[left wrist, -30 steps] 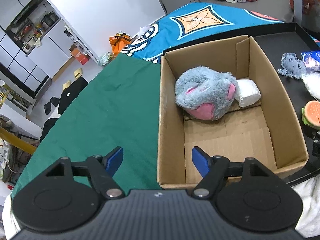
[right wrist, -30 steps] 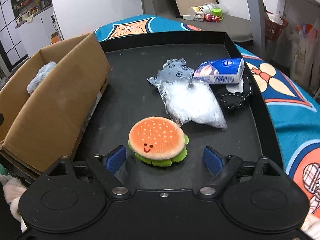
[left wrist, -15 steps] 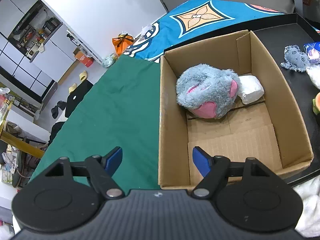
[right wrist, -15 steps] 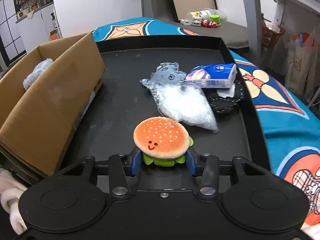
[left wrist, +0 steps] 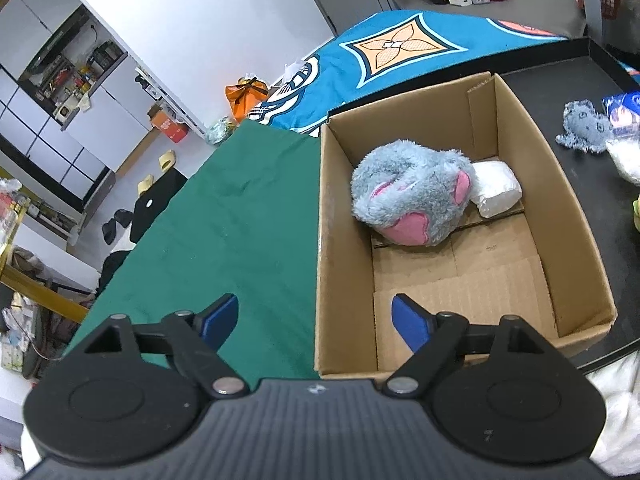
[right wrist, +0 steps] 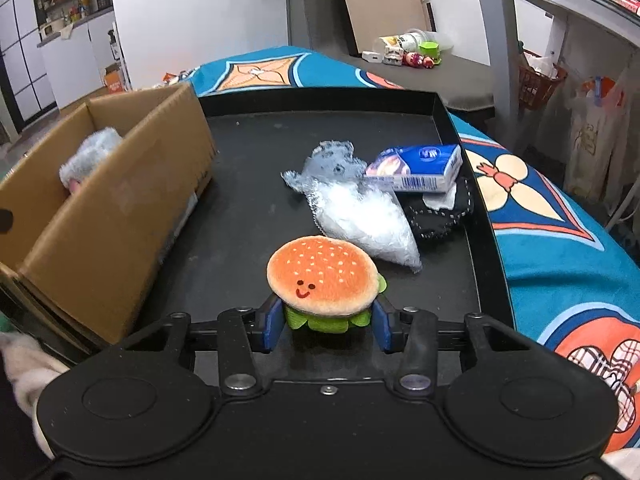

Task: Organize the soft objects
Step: 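Lift the burger plush with the right gripper and carry it over the box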

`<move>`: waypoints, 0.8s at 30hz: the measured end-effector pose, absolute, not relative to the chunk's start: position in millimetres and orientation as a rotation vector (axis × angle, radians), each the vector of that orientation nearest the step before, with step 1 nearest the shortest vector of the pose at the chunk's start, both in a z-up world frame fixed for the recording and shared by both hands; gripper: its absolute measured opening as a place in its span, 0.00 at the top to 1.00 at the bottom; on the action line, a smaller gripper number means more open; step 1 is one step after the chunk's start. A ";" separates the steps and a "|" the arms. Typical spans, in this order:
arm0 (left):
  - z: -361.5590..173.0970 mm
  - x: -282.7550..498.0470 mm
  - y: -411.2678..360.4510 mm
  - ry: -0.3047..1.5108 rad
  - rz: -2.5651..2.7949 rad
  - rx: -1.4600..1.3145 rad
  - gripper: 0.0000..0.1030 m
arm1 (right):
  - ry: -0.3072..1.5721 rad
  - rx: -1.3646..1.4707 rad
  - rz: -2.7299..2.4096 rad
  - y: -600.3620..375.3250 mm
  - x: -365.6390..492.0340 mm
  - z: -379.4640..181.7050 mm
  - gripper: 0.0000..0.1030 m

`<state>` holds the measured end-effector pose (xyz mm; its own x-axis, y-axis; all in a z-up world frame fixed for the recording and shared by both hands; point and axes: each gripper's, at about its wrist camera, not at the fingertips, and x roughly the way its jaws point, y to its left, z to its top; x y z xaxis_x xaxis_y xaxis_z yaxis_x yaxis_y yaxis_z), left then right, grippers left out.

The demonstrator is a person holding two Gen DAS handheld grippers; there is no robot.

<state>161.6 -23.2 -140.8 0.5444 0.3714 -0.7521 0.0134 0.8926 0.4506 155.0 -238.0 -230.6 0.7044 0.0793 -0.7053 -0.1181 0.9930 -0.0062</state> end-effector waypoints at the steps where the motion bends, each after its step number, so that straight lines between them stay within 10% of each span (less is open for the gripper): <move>1: -140.1 161.2 -21.8 0.976 0.219 0.424 0.20 | 0.776 -0.069 0.113 -235.9 153.7 -228.5 0.58; 24: -131.2 154.2 -1.0 0.916 0.161 0.256 0.21 | 0.681 -0.183 0.172 -183.0 149.3 -150.2 0.58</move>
